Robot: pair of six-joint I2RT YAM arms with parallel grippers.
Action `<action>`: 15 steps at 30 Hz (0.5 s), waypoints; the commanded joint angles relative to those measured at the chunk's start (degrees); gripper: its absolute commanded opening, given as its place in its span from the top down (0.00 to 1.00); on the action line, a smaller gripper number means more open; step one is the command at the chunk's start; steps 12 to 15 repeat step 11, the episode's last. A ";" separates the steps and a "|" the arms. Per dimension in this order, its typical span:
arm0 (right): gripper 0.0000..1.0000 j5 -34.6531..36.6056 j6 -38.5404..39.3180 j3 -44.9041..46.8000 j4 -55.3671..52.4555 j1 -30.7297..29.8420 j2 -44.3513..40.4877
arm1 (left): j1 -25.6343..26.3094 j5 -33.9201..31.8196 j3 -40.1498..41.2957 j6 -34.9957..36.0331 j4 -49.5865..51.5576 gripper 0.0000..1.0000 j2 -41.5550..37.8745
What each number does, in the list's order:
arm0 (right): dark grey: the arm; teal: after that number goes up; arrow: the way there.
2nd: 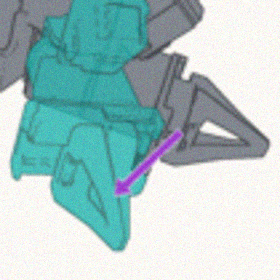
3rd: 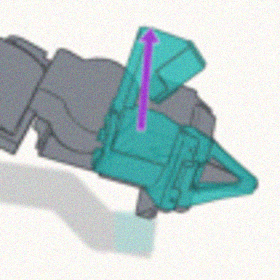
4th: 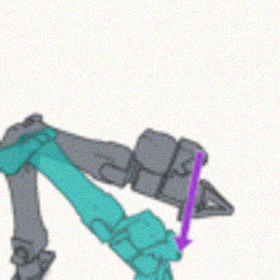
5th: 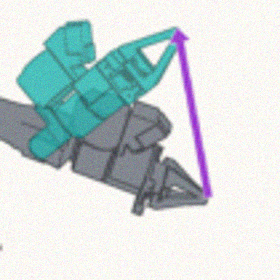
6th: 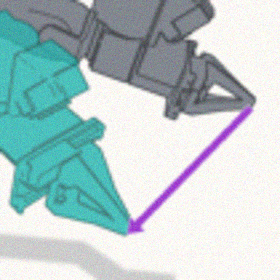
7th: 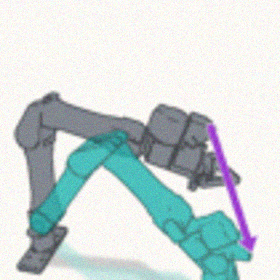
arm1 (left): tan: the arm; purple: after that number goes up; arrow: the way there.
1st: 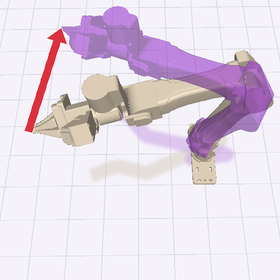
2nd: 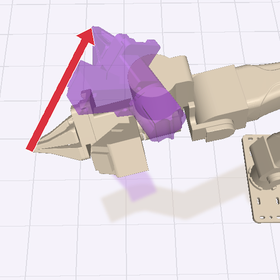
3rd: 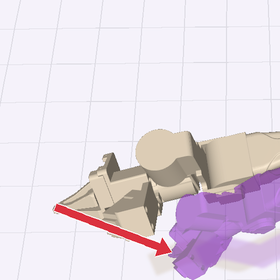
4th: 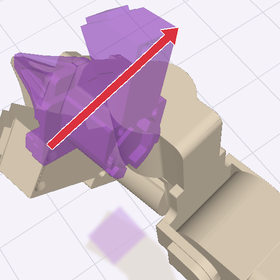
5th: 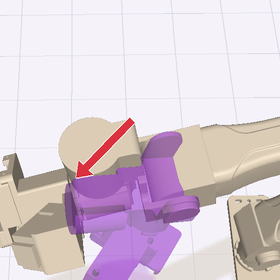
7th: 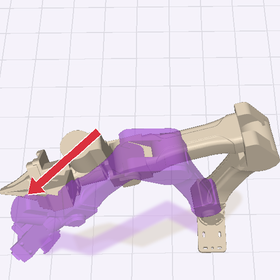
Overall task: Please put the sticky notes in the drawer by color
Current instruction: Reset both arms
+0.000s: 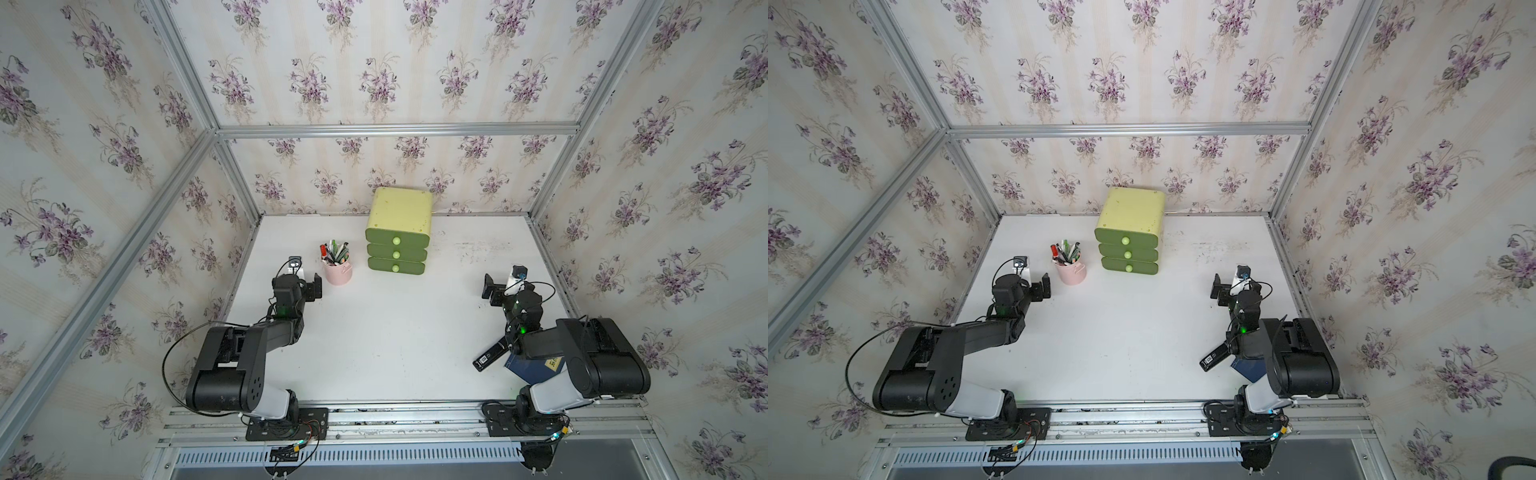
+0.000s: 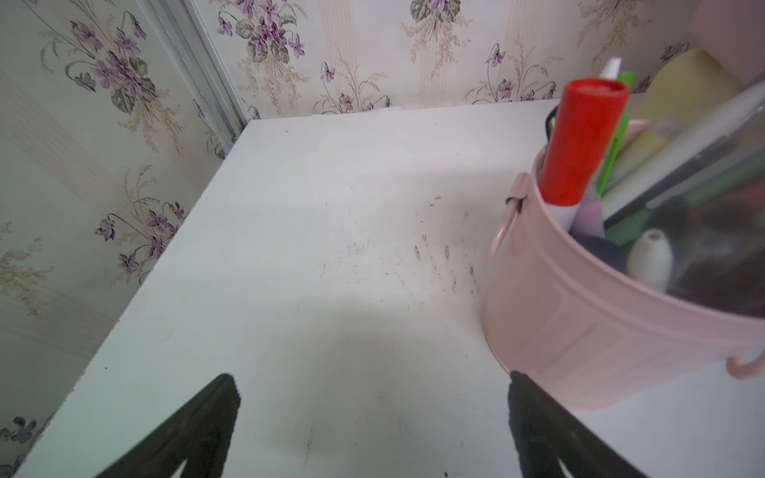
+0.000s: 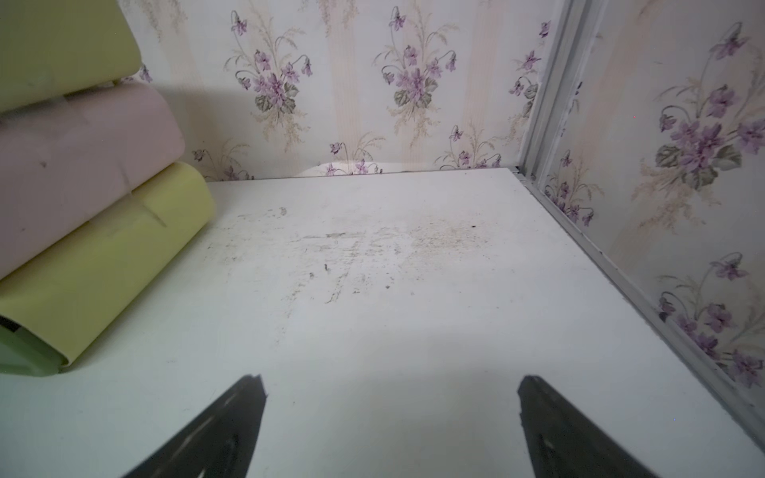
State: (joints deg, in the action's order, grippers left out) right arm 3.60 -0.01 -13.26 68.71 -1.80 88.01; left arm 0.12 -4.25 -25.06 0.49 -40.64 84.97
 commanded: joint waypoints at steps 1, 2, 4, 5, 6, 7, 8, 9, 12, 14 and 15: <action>0.00 -0.61 -1.13 0.02 2.34 -0.09 -0.46 | 0.21 0.76 -0.18 0.01 0.57 0.00 0.10; 0.00 -0.66 -1.06 0.20 3.41 -0.13 -0.07 | 0.23 0.69 -0.41 -0.13 1.92 0.00 -0.31; 0.00 -0.58 -0.92 -0.01 2.38 -0.30 -0.38 | 0.23 0.65 -0.39 -0.06 1.52 0.00 -0.15; 0.00 -0.21 -0.44 -0.02 2.75 -0.67 -0.15 | 0.23 0.65 -0.39 -0.09 1.46 0.00 -0.05; 0.00 -0.10 -0.39 0.06 2.79 -0.83 -0.26 | 0.32 0.52 -0.39 0.01 1.22 0.00 0.02; 0.00 -0.64 -0.67 -0.67 1.81 -0.59 0.14 | 0.32 0.47 -0.43 -0.07 1.59 0.00 -0.11; 0.00 -0.58 -0.62 -0.45 2.29 -0.57 0.19 | 0.32 0.45 -0.43 -0.05 1.23 0.00 0.00; 0.00 -0.57 -0.61 -0.39 2.15 -0.57 -0.02 | 0.40 0.36 -0.41 -0.09 1.58 0.00 -0.11; 0.00 -0.61 -0.60 -0.09 2.43 -0.51 -0.29 | 0.41 0.38 -0.43 -0.03 1.44 0.00 -0.07; 0.00 -0.61 -0.60 -0.09 2.43 -0.51 -0.29 | 0.41 0.38 -0.43 -0.03 1.44 0.00 -0.07; 0.00 -0.61 -0.60 -0.09 2.43 -0.51 -0.29 | 0.41 0.38 -0.43 -0.03 1.44 0.00 -0.07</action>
